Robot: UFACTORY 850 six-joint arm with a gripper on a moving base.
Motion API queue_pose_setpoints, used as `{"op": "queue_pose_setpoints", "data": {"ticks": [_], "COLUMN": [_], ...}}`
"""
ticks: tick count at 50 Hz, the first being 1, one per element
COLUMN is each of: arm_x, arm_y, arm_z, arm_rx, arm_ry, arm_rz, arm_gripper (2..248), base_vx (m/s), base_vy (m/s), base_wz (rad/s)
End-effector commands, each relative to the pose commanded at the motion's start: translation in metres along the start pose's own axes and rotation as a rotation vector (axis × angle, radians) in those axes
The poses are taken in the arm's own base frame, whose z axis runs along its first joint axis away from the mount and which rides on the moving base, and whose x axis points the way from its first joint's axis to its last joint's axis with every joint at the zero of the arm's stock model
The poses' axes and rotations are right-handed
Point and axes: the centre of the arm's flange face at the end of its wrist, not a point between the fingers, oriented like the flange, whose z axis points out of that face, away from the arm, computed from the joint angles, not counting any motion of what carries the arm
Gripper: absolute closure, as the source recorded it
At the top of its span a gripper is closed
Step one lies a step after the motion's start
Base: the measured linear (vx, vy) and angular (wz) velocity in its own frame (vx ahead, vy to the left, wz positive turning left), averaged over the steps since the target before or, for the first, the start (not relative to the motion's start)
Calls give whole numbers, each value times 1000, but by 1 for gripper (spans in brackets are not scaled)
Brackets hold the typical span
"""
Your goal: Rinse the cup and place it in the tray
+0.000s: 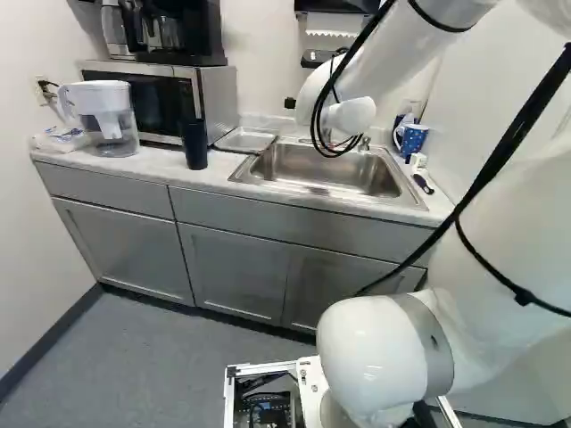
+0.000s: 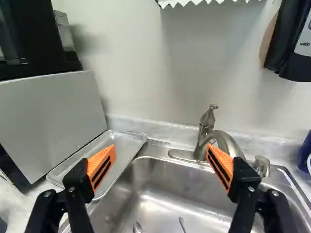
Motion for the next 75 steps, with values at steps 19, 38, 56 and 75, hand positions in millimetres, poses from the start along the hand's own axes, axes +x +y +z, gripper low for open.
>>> {"op": "queue_pose_setpoints", "data": {"ticks": [19, 38, 56, 75], "arm_x": [4, 8, 10, 23], "arm_y": [0, 1, 5, 13], "arm_z": [33, 72, 109, 145], "arm_rx": [0, -2, -9, -22], "arm_ry": [-4, -4, 0, 14], "arm_rz": [0, 0, 1, 2], "arm_gripper": [3, 3, 3, 3], "base_vx": [0, 0, 0, 0], "base_vy": [0, 0, 0, 0], "base_wz": [0, 0, 0, 0]}}
